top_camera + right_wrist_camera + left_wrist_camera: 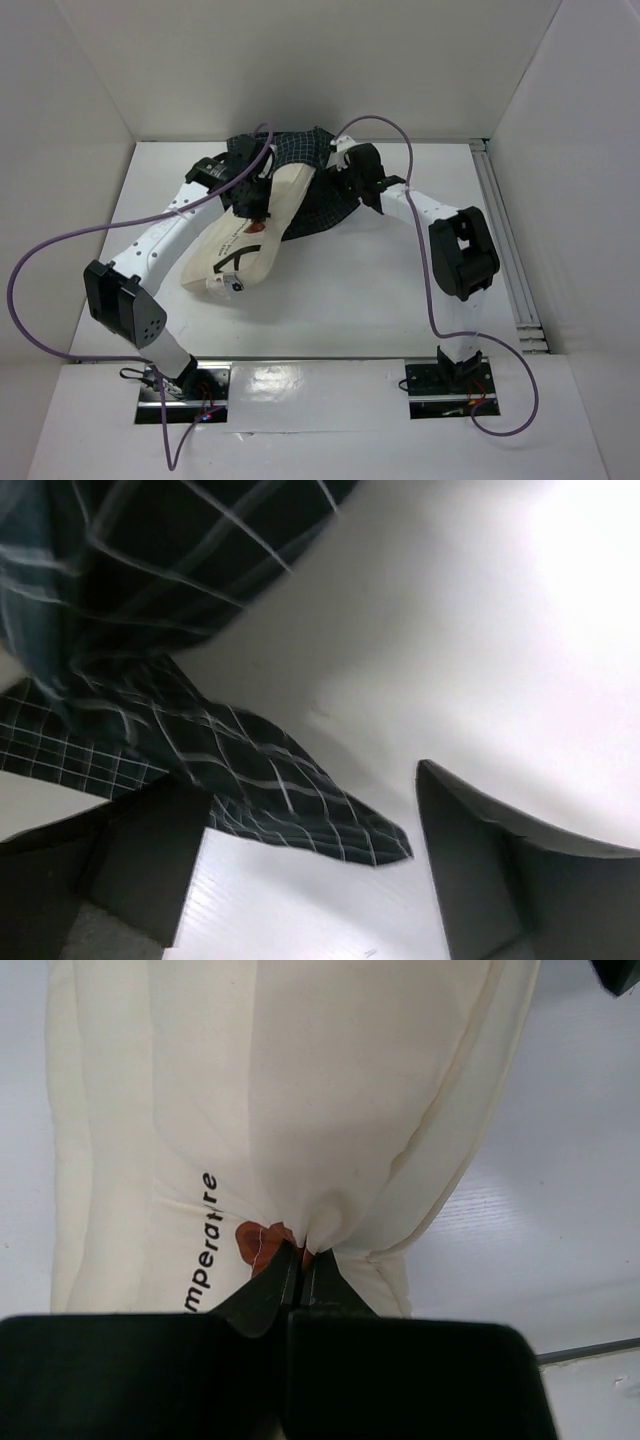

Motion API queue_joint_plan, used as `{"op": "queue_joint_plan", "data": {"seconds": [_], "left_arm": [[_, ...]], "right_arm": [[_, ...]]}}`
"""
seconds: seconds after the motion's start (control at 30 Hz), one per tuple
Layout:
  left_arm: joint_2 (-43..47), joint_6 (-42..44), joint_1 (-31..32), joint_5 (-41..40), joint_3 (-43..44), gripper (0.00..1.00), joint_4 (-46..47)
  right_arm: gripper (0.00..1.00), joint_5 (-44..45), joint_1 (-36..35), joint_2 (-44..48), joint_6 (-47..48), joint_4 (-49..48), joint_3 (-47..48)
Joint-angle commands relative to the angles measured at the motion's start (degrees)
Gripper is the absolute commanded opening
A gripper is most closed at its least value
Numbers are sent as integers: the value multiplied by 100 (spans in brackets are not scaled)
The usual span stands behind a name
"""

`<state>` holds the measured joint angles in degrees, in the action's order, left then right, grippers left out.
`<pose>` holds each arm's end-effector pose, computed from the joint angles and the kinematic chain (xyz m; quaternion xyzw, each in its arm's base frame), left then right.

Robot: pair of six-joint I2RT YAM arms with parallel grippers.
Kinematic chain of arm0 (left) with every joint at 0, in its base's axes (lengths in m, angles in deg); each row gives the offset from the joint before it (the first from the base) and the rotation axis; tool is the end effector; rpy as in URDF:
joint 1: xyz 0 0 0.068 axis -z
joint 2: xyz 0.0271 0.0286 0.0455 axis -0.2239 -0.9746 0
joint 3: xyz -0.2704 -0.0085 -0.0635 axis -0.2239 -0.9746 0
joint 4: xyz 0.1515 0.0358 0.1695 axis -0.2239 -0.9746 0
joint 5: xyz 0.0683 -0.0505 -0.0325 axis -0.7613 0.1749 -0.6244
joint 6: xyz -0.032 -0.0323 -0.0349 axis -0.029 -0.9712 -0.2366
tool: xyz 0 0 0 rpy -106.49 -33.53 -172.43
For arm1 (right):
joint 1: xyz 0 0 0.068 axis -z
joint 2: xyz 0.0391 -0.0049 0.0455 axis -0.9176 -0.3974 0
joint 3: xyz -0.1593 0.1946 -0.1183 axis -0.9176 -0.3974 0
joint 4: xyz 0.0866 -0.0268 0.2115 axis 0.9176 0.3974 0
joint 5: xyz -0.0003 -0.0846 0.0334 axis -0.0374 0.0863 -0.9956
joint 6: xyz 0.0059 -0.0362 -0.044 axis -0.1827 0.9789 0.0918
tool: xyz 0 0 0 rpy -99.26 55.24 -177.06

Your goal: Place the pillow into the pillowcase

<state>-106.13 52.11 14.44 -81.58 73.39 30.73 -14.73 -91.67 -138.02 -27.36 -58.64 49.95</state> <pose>0.2773 -0.1363 0.3580 0.0148 0.9465 -0.0630 0.3161 0.3872 0.1828 0.2460 -0.2439 0.8520 0.0921 0.4540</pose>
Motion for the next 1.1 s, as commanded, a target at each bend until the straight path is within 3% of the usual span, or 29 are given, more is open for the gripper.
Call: {"op": "queue_joint_plan", "data": {"seconds": [0.0,0.07,0.1,0.13,0.33,0.47,0.5,0.57,0.7,0.8,0.9,0.97,1.07], "left_arm": [[345,169,-39,-11,77,0,413],[345,108,-39,51,77,0,413],[345,108,-39,51,77,0,413],[345,47,-39,156,25,0,413],[345,-717,-39,280,-169,0,966],[591,-1403,13,42,-290,0,1073],[592,-1752,92,42,-396,0,1186],[741,-2131,328,-141,-903,0,1546],[567,-3404,1293,-685,-1732,0,2223],[31,-3968,1629,-959,-1533,0,2033],[142,-4102,1753,-1476,-1215,0,1689],[527,-4102,1754,-1627,-1083,0,1557],[767,-4172,1824,-1899,-776,0,1240]], "right_arm": [[85,-570,47,-115,198,-137,429],[59,-965,47,-28,145,-215,299],[41,-1123,47,60,32,-277,184],[0,-1212,47,243,-161,-347,-34],[0,-1705,-93,1262,-812,-155,-923],[0,-680,-1136,2859,-1277,627,-1668],[0,-538,-1670,3099,-1436,680,-1889],[0,-536,-1964,3452,-1743,681,-2337],[0,-869,-1712,3437,-2166,522,-3015],[0,-1246,-1316,2762,-2062,600,-2309],[0,-1327,-1560,2504,-1825,1443,-1358],[0,-1204,-2087,2880,-1675,1620,-873],[0,-1090,-2458,3732,-1744,1621,-1028]]}}
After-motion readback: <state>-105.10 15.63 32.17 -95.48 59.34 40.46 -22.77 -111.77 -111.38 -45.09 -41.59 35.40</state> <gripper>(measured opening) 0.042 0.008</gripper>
